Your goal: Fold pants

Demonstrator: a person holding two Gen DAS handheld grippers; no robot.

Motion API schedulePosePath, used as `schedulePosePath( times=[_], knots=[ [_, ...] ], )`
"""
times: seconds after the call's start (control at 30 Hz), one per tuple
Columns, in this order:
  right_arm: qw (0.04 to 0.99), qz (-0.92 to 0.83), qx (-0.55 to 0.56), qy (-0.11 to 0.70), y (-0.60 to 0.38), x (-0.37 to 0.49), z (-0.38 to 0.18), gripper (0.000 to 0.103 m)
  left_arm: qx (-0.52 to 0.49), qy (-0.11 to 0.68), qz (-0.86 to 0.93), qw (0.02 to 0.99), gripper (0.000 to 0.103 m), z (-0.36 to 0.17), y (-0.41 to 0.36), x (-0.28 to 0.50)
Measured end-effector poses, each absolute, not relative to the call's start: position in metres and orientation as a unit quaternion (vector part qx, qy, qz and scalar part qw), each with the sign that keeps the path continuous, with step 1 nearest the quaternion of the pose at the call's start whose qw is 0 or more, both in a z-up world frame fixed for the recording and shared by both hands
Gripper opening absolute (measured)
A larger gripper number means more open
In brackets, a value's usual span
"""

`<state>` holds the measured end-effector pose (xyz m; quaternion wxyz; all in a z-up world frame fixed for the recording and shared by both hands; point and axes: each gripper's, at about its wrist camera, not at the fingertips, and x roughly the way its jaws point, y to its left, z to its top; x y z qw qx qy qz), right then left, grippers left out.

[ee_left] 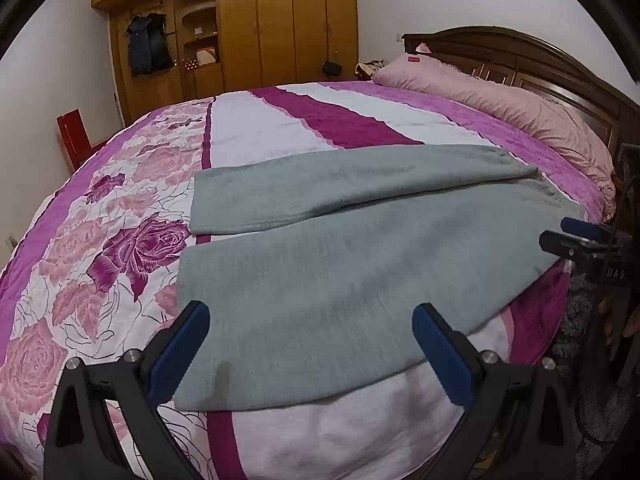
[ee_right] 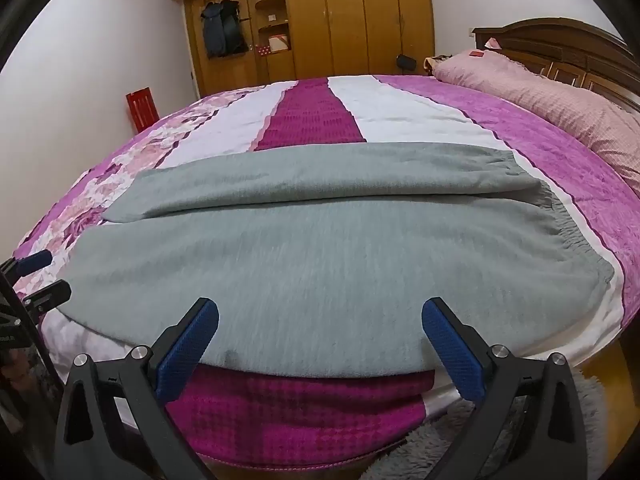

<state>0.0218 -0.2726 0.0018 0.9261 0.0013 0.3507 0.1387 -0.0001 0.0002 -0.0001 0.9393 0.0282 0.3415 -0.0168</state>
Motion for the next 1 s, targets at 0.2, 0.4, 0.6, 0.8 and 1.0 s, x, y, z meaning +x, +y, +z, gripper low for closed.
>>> schedulePosePath(
  times=[0.2, 0.4, 0.6, 0.8, 1.0],
  knots=[
    [0.926, 0.14, 0.002, 0.35, -0.272, 0.022, -0.002, 0.101, 0.025, 0.343, -0.017, 0.939, 0.103, 0.0, 0.002, 0.001],
    [0.923, 0.141, -0.005, 0.358, -0.271, 0.025, -0.002, 0.101, 0.022, 0.342, -0.018, 0.939, 0.103, 0.0, 0.003, 0.001],
    [0.923, 0.14, -0.004, 0.357, -0.269, 0.024, -0.005, 0.101, 0.023, 0.341, -0.014, 0.94, 0.103, 0.002, -0.003, -0.003],
    [0.923, 0.14, -0.005, 0.359, -0.267, 0.025, -0.005, 0.101, 0.016, 0.339, -0.013, 0.941, 0.103, 0.003, 0.001, -0.002],
    [0.923, 0.139, -0.005, 0.36, -0.266, 0.024, -0.006, 0.101, 0.014, 0.341, -0.013, 0.94, 0.103, 0.003, 0.002, -0.001]
  ],
)
